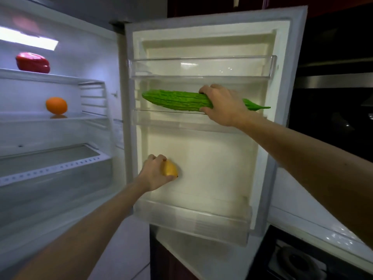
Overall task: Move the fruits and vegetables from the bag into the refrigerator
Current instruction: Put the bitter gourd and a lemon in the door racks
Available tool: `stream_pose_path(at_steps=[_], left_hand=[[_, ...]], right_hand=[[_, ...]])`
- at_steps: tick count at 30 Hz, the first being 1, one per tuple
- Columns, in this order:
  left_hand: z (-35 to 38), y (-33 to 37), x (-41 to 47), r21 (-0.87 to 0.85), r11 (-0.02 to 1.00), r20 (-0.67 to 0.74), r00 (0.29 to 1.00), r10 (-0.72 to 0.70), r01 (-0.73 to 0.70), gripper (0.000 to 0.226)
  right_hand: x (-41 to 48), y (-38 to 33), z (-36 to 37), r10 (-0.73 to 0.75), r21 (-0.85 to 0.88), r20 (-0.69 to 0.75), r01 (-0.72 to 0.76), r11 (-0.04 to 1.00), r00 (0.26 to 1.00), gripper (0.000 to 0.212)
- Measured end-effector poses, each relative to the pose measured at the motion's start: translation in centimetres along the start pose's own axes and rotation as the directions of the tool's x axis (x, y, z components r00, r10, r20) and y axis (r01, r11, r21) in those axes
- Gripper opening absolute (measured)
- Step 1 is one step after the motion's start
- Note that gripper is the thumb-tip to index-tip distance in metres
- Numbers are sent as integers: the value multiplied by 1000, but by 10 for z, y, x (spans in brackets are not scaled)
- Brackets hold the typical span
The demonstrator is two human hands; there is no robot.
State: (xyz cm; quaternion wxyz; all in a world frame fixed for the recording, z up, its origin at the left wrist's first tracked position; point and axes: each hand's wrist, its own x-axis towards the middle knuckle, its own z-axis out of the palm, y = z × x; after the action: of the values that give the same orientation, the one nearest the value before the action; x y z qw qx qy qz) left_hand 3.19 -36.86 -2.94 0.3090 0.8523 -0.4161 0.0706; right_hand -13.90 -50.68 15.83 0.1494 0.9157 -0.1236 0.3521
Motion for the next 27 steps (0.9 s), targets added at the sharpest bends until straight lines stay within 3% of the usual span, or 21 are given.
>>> stream_pose_path(at_steps=[12,17,21,27], left_hand=[[51,-46,31,-46,997,198,978,73,-65,84],[68,-53,22,-18,998,306,950,68,-66,66],[78,-61,24,-77,997,303,953,17,7,58],[79,-60,30,-71,997,465,886,2,35,47]], right_hand=[[34,10,14,92,285,287,-177,942,953,46],[33,15,21,193,434,313,-321,842,930,40],[33,17,23,227,432,357,-376,820,906,40],[36,21,23,196,423,432,-390,818,880,37]])
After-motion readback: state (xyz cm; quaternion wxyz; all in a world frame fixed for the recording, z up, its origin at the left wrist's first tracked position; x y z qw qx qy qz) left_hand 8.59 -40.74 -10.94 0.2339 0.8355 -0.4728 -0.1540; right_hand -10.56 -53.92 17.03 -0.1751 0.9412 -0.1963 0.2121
